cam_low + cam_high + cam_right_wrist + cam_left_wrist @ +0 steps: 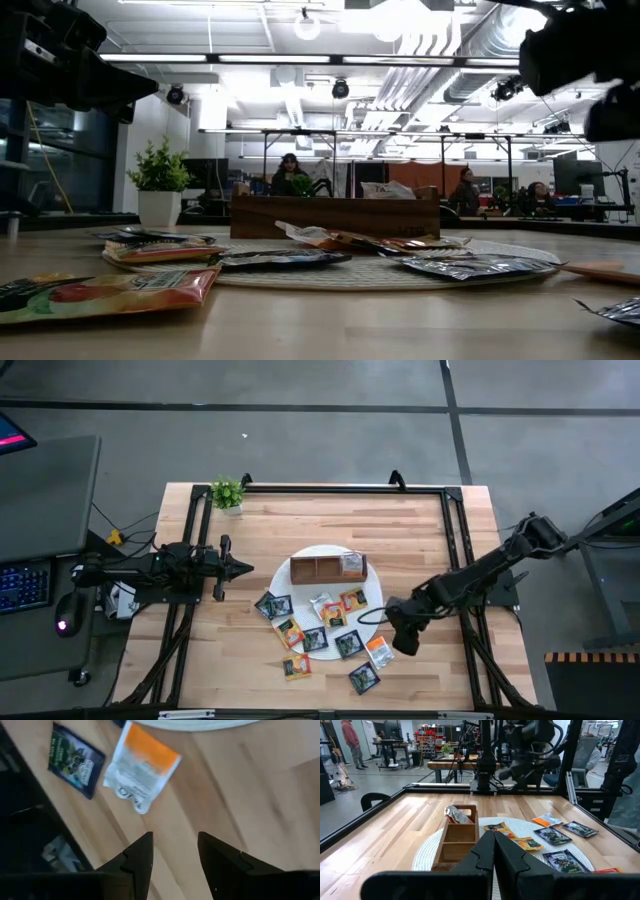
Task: Pick & Place Tea
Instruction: Put the white tea bag into the right section of the wooden organizer
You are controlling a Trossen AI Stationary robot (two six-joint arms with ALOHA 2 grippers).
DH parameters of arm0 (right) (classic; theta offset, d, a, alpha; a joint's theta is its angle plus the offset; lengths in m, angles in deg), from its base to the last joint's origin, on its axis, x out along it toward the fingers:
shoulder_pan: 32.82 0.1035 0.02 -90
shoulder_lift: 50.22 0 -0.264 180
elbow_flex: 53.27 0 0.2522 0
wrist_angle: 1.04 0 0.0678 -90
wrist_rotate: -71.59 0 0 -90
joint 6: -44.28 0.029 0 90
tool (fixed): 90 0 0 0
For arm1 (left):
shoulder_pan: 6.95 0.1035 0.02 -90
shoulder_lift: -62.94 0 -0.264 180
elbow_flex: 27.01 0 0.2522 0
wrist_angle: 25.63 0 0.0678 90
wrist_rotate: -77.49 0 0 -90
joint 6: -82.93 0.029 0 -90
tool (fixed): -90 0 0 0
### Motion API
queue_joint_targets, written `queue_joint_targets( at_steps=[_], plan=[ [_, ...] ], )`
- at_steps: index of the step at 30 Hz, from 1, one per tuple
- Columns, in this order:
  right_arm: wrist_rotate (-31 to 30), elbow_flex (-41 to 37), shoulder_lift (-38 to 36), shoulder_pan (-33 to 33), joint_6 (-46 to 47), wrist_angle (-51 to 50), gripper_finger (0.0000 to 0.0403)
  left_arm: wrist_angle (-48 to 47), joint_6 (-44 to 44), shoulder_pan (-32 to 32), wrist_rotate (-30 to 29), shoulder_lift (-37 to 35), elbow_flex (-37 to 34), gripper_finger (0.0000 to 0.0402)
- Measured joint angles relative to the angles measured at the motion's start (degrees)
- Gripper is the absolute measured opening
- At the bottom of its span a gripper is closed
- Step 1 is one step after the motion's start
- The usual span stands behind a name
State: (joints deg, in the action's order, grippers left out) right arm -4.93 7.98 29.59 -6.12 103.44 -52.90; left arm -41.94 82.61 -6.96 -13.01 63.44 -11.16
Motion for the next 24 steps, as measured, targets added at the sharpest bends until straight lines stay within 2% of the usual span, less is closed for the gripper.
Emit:
queue_joint_targets(
  at_steps=[11, 24],
  plan=[
    [2.74, -1.62, 0.17, 1.44, 13.39, 6.10, 0.0152, 0.00, 0.00, 0.00, -0.02, 0.00, 0.00, 0.0001],
    [6.68, -1.59, 6.71, 2.30, 23.19, 7.12, 0.0152, 0.00, 0.00, -0.01, -0.02, 0.02, -0.01, 0.0001]
  ],
)
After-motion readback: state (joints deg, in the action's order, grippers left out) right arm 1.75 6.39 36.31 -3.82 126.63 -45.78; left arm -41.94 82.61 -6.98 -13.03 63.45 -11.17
